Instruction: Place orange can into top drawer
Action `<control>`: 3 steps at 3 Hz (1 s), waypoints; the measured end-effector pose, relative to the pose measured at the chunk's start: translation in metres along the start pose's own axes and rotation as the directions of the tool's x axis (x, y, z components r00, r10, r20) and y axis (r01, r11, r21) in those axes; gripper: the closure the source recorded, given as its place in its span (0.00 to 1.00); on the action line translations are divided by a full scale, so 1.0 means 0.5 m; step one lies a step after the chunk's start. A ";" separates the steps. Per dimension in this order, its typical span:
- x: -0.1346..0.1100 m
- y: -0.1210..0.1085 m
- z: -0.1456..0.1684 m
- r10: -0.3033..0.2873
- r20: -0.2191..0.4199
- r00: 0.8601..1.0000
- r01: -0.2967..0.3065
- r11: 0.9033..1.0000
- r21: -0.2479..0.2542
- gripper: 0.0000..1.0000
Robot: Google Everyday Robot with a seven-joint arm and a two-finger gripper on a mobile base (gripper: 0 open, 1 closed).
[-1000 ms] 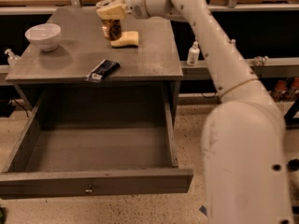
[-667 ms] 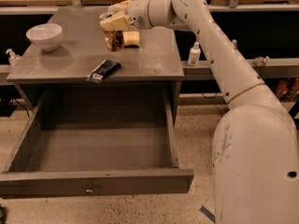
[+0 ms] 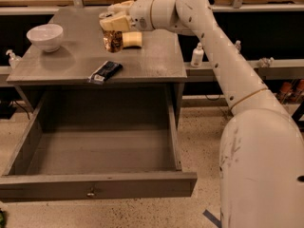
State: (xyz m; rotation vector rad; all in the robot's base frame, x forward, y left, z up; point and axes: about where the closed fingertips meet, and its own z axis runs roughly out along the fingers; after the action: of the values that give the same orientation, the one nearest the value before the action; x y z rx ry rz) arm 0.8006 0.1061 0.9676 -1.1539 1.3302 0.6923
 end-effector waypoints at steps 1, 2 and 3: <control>-0.021 0.042 0.002 0.059 0.127 0.990 -0.055 0.998 -0.032 1.00; -0.038 0.098 -0.013 0.090 0.214 0.973 -0.086 0.996 -0.027 1.00; -0.006 0.156 -0.043 0.101 0.184 0.978 -0.103 0.995 0.001 1.00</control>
Offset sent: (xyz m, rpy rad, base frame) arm -0.1095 0.0421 -0.0418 0.2919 0.0784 0.0880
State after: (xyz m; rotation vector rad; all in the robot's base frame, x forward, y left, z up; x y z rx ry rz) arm 0.7212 0.1132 0.9548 -0.9927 1.2416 0.8449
